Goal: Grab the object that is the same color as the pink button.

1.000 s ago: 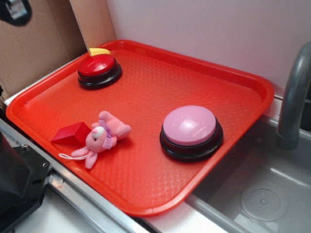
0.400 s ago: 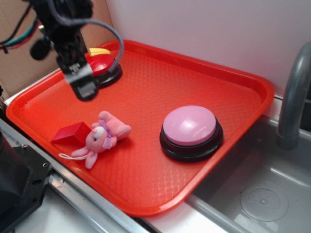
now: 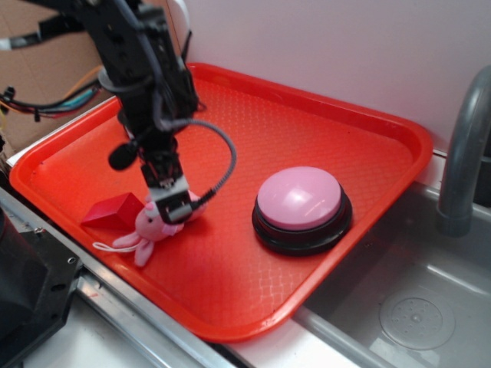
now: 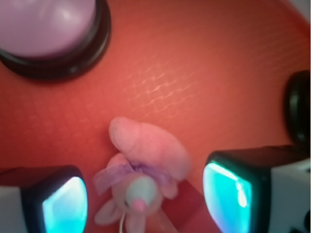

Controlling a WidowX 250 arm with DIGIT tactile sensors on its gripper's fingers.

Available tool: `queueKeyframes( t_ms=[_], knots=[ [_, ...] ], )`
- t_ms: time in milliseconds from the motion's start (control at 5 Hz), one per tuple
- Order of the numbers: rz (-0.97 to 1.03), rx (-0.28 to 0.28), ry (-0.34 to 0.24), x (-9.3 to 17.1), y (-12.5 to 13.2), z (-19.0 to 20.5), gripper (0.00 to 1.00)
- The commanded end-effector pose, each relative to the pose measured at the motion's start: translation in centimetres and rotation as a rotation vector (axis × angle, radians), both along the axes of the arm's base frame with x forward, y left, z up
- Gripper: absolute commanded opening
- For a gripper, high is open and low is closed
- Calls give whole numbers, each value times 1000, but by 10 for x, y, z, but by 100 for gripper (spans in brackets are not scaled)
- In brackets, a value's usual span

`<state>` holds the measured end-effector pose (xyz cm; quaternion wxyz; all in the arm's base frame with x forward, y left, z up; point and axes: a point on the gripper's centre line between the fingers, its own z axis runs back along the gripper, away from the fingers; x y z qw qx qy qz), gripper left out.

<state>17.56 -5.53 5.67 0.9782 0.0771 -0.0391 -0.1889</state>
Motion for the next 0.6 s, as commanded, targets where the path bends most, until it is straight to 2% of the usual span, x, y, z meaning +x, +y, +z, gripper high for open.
queueKeyframes(
  t_ms=[0, 200, 400],
  knots=[
    [6, -4, 19, 7, 11, -32, 100],
    [17, -35, 26, 3, 14, -36, 100],
    [29, -57, 7, 2, 16, -36, 7]
  ],
)
